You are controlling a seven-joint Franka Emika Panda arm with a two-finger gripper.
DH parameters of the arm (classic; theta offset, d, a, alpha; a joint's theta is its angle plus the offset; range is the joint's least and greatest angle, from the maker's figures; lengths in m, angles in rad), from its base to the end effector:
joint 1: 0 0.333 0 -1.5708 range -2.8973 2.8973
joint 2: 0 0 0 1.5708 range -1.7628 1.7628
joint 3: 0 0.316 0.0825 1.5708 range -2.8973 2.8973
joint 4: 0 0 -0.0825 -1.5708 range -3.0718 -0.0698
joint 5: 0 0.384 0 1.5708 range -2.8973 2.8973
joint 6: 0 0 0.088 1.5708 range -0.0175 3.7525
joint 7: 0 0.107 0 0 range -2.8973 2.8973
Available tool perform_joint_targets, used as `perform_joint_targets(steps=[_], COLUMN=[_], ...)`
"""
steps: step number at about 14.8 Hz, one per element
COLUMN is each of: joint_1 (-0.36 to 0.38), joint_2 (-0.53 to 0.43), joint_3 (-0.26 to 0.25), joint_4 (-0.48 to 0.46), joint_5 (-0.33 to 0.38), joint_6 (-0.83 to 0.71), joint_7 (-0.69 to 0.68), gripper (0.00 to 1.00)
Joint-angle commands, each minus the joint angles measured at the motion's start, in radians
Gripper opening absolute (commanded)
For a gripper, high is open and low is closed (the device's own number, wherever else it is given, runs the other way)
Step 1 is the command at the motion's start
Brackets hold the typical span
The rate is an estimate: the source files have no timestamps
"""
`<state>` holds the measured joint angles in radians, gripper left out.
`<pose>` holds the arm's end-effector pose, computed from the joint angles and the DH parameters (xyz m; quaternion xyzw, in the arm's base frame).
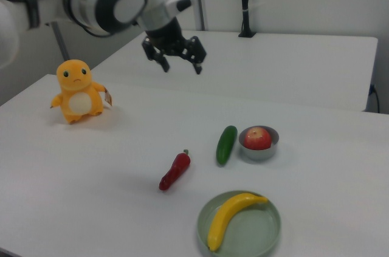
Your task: Put the cucumber on the left side of the bowl
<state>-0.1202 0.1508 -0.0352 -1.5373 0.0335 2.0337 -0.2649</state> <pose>0.6319 -0.0954 0.5992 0.9838 0.0498 0.1710 0.0227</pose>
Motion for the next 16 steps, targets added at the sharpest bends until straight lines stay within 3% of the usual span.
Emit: perform_joint_targets(steps=[1,4,7,11,16], joint_1=[0.051,0.057,0.111,0.191,0.206], joint_2=[-0.135,-0.198,-0.226,-0.224,-0.215], joint_3=[-0.008,-0.008,-0.009,-0.009,-0.014], joint_4=[-0.049,-0.049,-0.049,-0.076,-0.119], joint_5=[0.017,0.02,0.02,0.02,0.011], joint_6=[-0.214,-0.38,-0.466,-0.458,-0.333], joint_7=[0.136,0.297,0.407,0.417,0.308], gripper=[1.0,1.0,1.0,1.0,1.0])
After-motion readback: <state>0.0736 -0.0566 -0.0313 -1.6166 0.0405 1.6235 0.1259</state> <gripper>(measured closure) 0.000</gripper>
